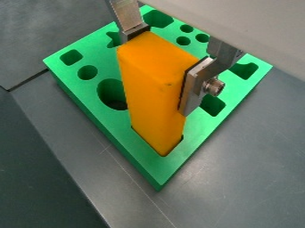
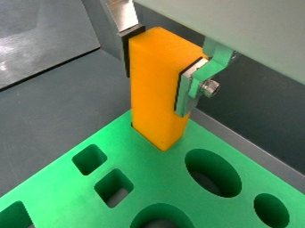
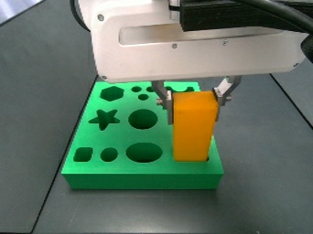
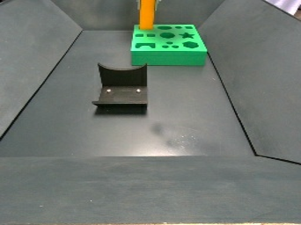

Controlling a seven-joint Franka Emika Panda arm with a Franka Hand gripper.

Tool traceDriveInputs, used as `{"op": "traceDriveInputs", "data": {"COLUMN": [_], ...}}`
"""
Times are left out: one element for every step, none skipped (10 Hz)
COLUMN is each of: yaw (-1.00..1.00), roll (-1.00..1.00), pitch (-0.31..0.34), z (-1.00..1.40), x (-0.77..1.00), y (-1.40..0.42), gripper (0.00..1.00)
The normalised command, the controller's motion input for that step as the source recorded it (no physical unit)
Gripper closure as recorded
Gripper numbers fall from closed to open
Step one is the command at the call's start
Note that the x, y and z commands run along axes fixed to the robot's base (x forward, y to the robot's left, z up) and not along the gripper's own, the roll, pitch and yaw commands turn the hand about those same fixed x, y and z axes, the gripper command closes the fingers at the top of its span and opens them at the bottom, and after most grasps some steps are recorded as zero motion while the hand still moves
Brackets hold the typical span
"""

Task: Pick up the rectangle object. Move up. Place the rectangle object on the fixture. Regrasp the rectangle object. Move to above the board. Insert the rectangle object.
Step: Insert the rectangle object.

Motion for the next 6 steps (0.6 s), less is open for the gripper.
{"op": "traceDriveInputs", "data": {"yaw": [0.00, 0.00, 0.00, 0.00, 0.00, 0.00], "roll": [0.00, 0.00, -0.02, -0.02, -0.03, 0.00], "pitch": [-0.341, -0.359, -0.186, -0.054, -0.003, -0.036], "z": [-0.57, -0.54, -0.21, 0.00, 0.00, 0.00], "x": [-0.03, -0.05, 0.00, 0.00, 0.00, 0.00], "y": [0.00, 0.00, -0.01, 0.00, 0.00, 0.00], "gripper": [1.00, 1.00, 1.00, 1.00, 1.00, 1.00]}}
